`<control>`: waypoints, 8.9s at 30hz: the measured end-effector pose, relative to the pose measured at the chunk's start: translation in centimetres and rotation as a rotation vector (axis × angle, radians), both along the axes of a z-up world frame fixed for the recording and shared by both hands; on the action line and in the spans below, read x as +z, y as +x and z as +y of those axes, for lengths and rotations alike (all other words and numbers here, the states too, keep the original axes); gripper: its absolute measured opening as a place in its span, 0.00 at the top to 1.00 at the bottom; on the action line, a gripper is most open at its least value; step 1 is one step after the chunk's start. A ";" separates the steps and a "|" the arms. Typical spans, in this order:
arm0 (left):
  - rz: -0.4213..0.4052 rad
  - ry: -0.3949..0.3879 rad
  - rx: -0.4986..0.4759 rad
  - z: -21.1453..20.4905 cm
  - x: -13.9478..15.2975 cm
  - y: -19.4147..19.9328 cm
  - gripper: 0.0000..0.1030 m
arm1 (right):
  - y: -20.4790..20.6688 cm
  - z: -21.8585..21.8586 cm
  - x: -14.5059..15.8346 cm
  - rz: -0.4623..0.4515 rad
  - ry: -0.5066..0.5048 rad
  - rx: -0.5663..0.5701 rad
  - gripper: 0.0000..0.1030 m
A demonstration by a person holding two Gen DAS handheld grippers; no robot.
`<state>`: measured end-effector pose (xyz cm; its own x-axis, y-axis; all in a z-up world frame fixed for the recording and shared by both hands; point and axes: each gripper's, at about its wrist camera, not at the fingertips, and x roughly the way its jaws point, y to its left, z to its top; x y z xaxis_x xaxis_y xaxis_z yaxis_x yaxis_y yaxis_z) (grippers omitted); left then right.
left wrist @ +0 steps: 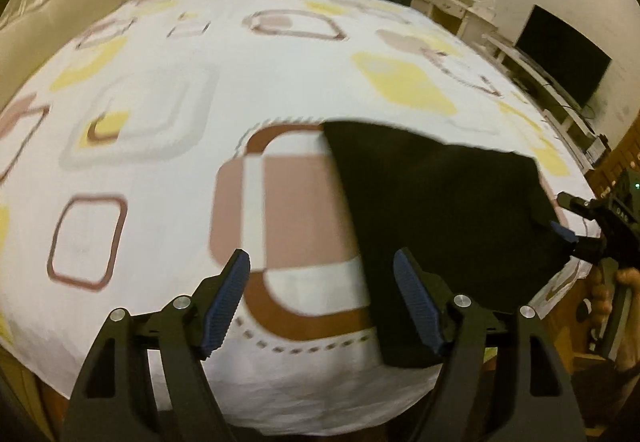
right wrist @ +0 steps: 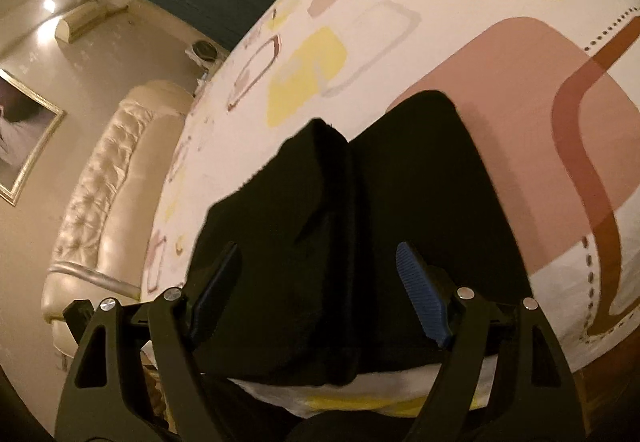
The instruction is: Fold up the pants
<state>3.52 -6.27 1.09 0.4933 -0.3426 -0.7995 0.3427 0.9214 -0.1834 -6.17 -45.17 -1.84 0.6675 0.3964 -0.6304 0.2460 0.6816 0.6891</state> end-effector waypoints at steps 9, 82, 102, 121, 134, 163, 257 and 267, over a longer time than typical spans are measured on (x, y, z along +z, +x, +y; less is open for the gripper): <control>0.090 -0.036 -0.005 0.5 -1.7 0.5 0.28 | 1.5 3.4 -1.0 0.070 -0.039 0.135 0.82; 0.380 -0.421 -0.165 -4.7 -6.0 2.3 0.63 | -3.3 -5.5 -5.5 -0.022 0.197 -0.007 0.57; 0.235 -0.291 -0.057 4.2 -1.8 3.3 0.73 | 3.1 4.6 -2.5 -0.066 0.154 0.172 0.68; 0.238 -0.328 -0.003 8.8 -4.4 3.7 0.71 | 4.3 7.9 -5.3 -0.011 0.177 0.179 0.68; 0.213 -0.329 -0.016 8.5 -4.5 3.6 0.70 | 4.1 7.9 -5.4 -0.024 0.200 0.160 0.68; 0.255 -0.441 -0.127 8.3 -4.9 15.7 0.35 | 16.4 4.7 -4.7 -0.031 0.252 0.247 0.23; 0.129 -0.238 -0.040 8.7 -3.6 23.5 0.29 | 25.5 2.7 -3.8 -0.052 0.258 0.127 0.31; 0.221 -0.419 0.020 12.0 -5.5 16.2 0.28 | 19.2 4.0 -4.3 -0.055 0.243 0.145 0.30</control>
<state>19.72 5.76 -4.40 0.3368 -0.6504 -0.6808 0.2361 0.7583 -0.6076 13.00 -41.20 -6.16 0.6233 0.6255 -0.4693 0.1151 0.5202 0.8462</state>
